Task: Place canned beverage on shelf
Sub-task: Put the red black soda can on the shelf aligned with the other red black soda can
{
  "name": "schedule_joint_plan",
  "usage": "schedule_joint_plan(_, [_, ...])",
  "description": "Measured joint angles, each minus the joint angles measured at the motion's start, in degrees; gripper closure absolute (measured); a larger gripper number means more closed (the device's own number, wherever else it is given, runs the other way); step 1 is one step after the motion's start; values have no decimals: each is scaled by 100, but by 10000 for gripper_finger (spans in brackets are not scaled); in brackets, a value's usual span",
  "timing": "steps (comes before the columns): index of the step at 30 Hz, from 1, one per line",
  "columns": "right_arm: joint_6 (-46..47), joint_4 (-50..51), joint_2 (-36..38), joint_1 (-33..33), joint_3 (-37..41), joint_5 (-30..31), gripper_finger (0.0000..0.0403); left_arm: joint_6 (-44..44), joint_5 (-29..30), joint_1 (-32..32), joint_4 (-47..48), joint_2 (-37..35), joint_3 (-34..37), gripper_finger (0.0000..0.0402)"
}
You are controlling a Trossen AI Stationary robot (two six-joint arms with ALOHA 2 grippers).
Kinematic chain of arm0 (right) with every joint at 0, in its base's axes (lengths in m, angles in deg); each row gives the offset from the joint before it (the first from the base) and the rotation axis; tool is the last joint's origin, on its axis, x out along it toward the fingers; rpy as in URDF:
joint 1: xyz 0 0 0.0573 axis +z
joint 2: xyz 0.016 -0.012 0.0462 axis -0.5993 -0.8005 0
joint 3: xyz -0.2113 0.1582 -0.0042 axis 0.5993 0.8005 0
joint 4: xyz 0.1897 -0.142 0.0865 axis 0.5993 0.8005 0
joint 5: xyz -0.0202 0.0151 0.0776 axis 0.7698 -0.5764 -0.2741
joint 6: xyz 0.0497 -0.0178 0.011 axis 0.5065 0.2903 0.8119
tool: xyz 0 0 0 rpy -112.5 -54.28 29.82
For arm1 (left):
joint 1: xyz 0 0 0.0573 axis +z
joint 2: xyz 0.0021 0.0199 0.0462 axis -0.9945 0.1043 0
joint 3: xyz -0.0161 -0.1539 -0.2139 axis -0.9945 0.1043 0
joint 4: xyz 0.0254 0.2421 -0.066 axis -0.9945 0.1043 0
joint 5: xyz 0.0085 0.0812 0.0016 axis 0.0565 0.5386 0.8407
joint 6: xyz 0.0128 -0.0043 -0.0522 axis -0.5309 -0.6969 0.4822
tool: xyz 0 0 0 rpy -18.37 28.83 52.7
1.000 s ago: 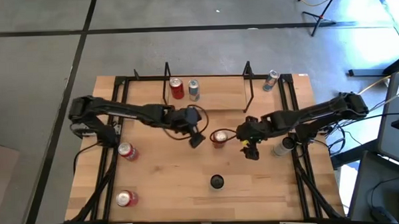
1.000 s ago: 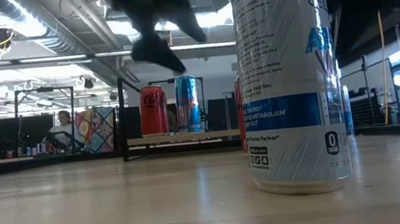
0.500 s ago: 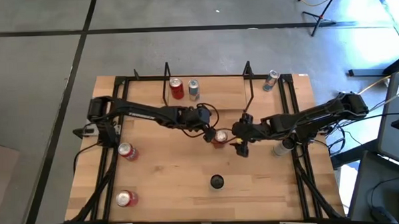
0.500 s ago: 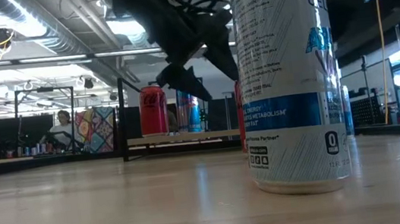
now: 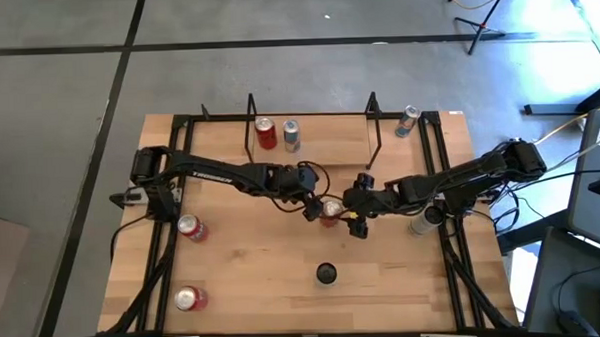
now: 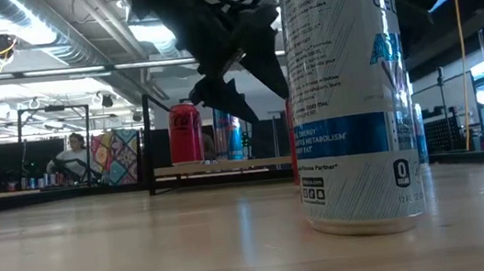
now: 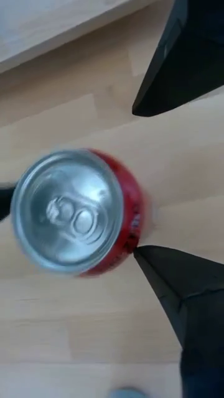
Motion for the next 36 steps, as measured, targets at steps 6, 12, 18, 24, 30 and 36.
schedule_joint_plan(6, [-403, 1, -9, -30, -2, 267, 61, 21, -419, -321, -61, -4, 2, 23])
schedule_joint_plan(12, [-479, 36, -5, -200, -11, 20, 61, 34, -402, -419, 370, -110, 7, 23])
schedule_joint_plan(18, [-569, 725, 172, -230, -226, -343, 61, -102, -829, -393, 251, -708, 1, 23])
schedule_joint_plan(24, [-493, 1566, 660, -236, -393, -515, 61, 161, -487, -505, -444, -894, 0, 23])
schedule_joint_plan(30, [-102, 1983, 1493, -229, -393, -608, 61, -677, -312, -612, -913, -558, 7, 23])
schedule_joint_plan(36, [-29, 2049, 2192, -232, -398, -601, 61, -1193, -454, -462, -1010, -148, 2, 23])
